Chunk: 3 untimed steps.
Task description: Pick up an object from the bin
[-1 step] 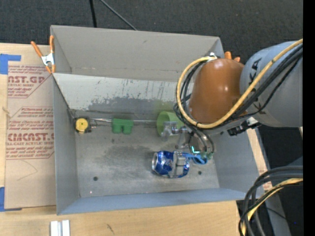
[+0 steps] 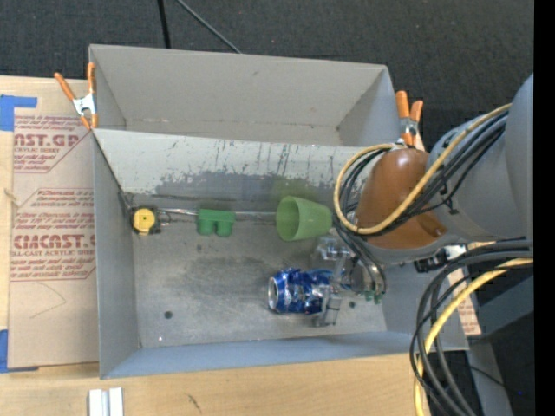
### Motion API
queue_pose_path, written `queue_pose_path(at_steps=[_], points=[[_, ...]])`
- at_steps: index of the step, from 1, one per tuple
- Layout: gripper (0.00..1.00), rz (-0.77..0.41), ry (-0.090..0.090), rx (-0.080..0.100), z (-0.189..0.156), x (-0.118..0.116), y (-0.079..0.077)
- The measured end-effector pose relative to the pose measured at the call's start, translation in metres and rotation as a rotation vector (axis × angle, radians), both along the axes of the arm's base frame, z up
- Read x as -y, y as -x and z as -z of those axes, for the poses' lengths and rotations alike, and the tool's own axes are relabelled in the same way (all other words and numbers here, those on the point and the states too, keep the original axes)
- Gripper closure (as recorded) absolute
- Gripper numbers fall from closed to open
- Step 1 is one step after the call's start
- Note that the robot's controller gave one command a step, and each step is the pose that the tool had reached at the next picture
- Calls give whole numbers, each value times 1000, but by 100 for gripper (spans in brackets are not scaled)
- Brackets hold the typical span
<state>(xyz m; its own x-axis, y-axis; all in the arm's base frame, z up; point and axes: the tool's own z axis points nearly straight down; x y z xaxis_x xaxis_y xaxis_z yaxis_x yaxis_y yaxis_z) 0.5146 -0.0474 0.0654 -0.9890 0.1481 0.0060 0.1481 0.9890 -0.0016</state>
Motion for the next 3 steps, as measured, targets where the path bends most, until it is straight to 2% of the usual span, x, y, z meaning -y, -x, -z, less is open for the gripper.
queue_pose_path(at_steps=[1, 2, 3], points=[[100, -4, -1, 6, -4, -2, -2], [0, -4, -1, 6, -4, -3, -2], [0, -203, -3, 5, -5, -62, 13]])
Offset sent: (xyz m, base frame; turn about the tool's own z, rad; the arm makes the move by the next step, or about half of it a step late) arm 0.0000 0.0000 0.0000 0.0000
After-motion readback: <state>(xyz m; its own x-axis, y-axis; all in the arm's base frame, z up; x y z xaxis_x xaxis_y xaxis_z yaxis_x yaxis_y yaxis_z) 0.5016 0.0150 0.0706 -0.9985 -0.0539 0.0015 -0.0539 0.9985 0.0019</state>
